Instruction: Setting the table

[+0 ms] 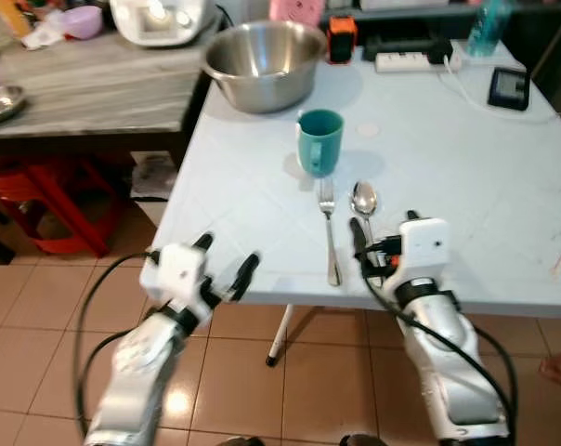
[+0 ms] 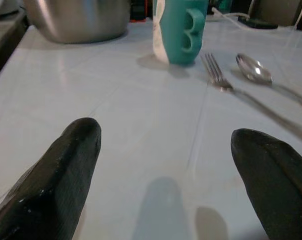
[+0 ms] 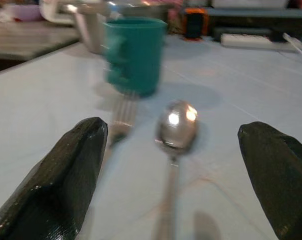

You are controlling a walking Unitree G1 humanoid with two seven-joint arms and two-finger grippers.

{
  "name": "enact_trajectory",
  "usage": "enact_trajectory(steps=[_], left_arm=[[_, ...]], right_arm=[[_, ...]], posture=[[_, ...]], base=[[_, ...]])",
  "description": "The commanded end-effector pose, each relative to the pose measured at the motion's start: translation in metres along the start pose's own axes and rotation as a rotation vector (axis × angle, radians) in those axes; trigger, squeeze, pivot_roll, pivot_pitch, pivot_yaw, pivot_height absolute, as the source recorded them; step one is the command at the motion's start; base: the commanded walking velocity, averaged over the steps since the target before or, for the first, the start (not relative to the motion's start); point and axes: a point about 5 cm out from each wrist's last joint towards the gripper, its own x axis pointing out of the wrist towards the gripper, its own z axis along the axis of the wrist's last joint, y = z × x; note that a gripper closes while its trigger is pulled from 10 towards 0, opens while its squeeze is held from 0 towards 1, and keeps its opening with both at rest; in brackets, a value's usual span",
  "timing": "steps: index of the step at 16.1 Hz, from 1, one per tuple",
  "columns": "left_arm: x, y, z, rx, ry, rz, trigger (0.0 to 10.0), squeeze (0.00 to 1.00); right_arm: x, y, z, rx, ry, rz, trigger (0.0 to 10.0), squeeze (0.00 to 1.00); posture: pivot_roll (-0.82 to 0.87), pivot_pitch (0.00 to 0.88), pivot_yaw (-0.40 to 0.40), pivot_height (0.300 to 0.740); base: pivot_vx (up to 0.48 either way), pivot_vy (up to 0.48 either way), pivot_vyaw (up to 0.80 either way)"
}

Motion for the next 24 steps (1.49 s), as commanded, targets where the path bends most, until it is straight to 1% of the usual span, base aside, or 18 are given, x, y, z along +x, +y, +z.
enact_trajectory(steps=[1,3,4,5,6,7,9,12,14,15,19,22,24], left_arm=[[-0.004,0.000,0.003,0.010,-0.012,-0.025,10.0,0.00],[-0.010,0.001,-0.001,0.023,0.007,-0.051,10.0,0.00],[-0.011,0.000,-0.001,0.025,0.007,-0.058,10.0,0.00],[-0.011,0.000,-0.001,0.018,0.005,-0.061,10.0,0.00],[-0.010,-0.002,-0.001,0.014,0.003,-0.071,10.0,0.00],[-0.010,-0.007,0.000,0.003,-0.004,-0.103,10.0,0.00],[-0.010,-0.011,0.000,0.011,-0.003,-0.144,10.0,0.00],[-0.010,-0.012,-0.001,0.007,-0.004,-0.150,10.0,0.00],[-0.009,-0.014,-0.001,0.004,-0.001,-0.167,10.0,0.00],[-0.009,-0.015,-0.002,0.010,0.005,-0.184,10.0,0.00],[-0.006,-0.013,0.002,0.012,-0.006,-0.197,10.0,0.00],[-0.007,-0.016,0.003,0.010,-0.008,-0.204,10.0,0.00],[-0.008,-0.019,0.003,0.002,-0.006,-0.220,10.0,0.00]], right_arm=[[0.001,0.005,0.002,0.007,-0.001,0.013,10.0,0.00],[0.004,0.004,0.003,0.011,0.004,0.000,10.0,0.00],[0.006,0.004,0.003,0.010,0.009,-0.010,10.0,0.00],[0.009,0.004,0.003,0.021,0.014,-0.018,10.0,0.00],[0.011,0.004,0.003,0.013,0.023,-0.025,10.0,0.00],[0.015,0.003,0.003,0.029,0.034,-0.041,10.0,0.00],[0.022,0.002,0.006,0.032,0.040,-0.048,10.0,0.00],[0.030,0.002,0.009,0.048,0.043,-0.052,10.0,0.00],[0.037,0.010,0.011,0.072,0.046,-0.026,10.0,0.00],[0.040,0.017,0.012,0.083,0.057,0.000,10.0,0.00],[0.046,0.037,0.012,0.124,0.089,0.042,10.0,0.00],[0.046,0.038,0.007,0.126,0.123,0.023,10.0,0.00],[0.046,0.036,0.001,0.126,0.155,0.002,10.0,0.00]], posture=[[-0.12,0.154,0.089,0.740],[-0.12,0.156,0.088,0.740],[-0.12,0.157,0.088,0.740],[-0.12,0.158,0.087,0.740],[-0.12,0.158,0.087,0.740],[-0.12,0.161,0.086,0.740],[-0.12,0.163,0.085,0.740],[-0.12,0.165,0.088,0.740],[-0.12,0.166,0.090,0.740],[-0.12,0.164,0.091,0.740],[-0.12,0.168,0.091,0.740],[-0.12,0.174,0.093,0.740],[-0.11,0.176,0.095,0.740]], base=[[0.000,0.000,0.00],[0.000,0.000,0.00],[0.000,0.000,0.00],[0.000,0.000,0.00],[0.000,0.000,0.00],[0.000,0.000,0.00],[0.000,0.000,0.00],[0.000,0.000,0.00],[0.000,0.000,0.00],[0.000,0.000,0.00],[0.000,0.000,0.00],[0.000,0.000,0.00],[0.000,0.000,0.00]])
